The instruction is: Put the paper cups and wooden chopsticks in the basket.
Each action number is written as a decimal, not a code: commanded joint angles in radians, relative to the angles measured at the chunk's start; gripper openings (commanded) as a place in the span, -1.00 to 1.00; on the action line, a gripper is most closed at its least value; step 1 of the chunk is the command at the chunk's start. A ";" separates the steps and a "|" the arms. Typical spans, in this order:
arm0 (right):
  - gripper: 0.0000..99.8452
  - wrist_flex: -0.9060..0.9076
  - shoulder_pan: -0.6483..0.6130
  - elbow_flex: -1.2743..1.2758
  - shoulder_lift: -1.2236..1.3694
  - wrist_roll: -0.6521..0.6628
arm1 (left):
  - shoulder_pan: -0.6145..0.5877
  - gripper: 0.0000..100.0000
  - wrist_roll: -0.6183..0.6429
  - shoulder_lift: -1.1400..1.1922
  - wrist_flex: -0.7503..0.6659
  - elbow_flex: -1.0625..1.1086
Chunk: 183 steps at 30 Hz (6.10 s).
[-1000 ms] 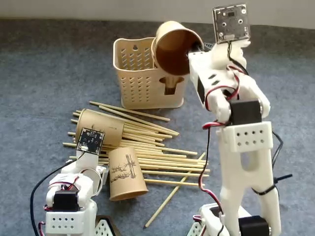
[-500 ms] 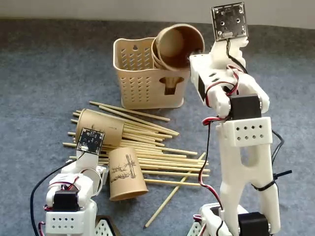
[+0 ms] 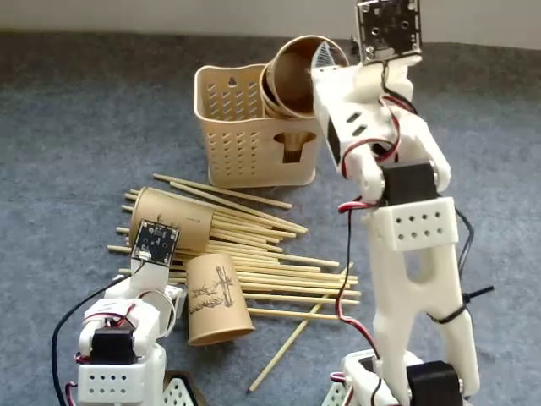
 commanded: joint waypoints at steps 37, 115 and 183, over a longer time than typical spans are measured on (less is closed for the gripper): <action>-0.75 -0.217 -0.081 -0.019 0.071 -0.002 | 0.012 -0.62 -0.002 -0.010 0.008 0.021; -0.98 -0.216 -0.038 1.328 -1.256 -0.003 | 0.012 -0.62 -0.002 -0.004 0.005 0.019; -0.99 -0.094 0.001 1.710 -1.463 0.117 | 0.019 -0.62 -0.002 -0.004 0.005 0.019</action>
